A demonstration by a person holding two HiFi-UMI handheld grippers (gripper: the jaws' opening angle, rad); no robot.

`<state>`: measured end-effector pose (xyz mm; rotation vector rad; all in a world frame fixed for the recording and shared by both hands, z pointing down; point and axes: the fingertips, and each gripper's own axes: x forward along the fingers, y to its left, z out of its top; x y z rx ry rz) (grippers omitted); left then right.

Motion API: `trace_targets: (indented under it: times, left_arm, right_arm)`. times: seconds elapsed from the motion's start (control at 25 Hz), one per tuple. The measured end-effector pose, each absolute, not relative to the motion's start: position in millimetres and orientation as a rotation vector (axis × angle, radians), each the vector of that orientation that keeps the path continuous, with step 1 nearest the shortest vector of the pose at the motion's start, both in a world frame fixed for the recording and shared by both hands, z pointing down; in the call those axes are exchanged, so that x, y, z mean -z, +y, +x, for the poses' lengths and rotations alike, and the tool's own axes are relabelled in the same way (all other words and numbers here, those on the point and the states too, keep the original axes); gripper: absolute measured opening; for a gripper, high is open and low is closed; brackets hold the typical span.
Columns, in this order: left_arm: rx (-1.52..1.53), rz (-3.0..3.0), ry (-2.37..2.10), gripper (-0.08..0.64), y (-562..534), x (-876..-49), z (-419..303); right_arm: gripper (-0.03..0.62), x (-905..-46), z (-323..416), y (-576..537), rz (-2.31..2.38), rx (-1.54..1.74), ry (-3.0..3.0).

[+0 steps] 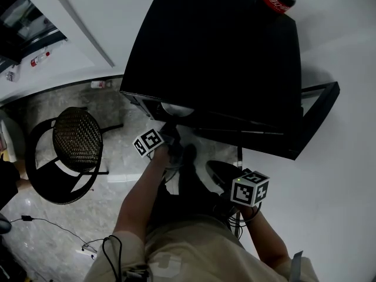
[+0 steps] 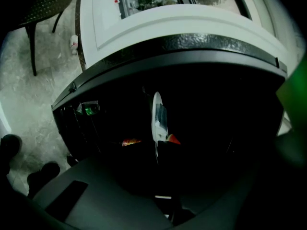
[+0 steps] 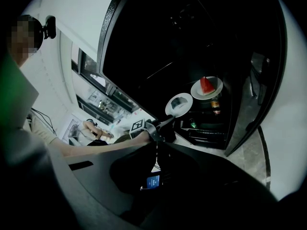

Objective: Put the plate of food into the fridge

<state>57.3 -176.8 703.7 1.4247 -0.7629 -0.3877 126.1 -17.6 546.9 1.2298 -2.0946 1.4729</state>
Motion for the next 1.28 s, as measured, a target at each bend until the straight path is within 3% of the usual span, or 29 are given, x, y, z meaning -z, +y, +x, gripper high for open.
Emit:
trace_targets:
  times: [0.6,0.72,0.8,1.04,1.28]
  left_arm:
    - [0.462,1.415,-0.809,0.023,-192,-698,39]
    - [0.420,1.436,-0.746,0.094,-179,-694,53]
    - [0.369,1.443,-0.727,0.094,-171,-699,62]
    - [0.319,1.470,-0.745,0.023,-179,-703,67]
    - [0.346,1.470,-0.811,0.015,-188,-704,58]
  right_arm:
    - [0.023,-548,124,-17,1.214,-1.483,-2.088]
    - [0.023,-548,122,-18,1.207,-1.483,-2.089]
    - [0.023,-547,120,-19,1.201,-1.475,-2.093]
    - [0.023,-549,123,-17,1.215,-1.480,-2.084]
    - [0.023,-551,126,-16,1.222,-1.490,-2.077]
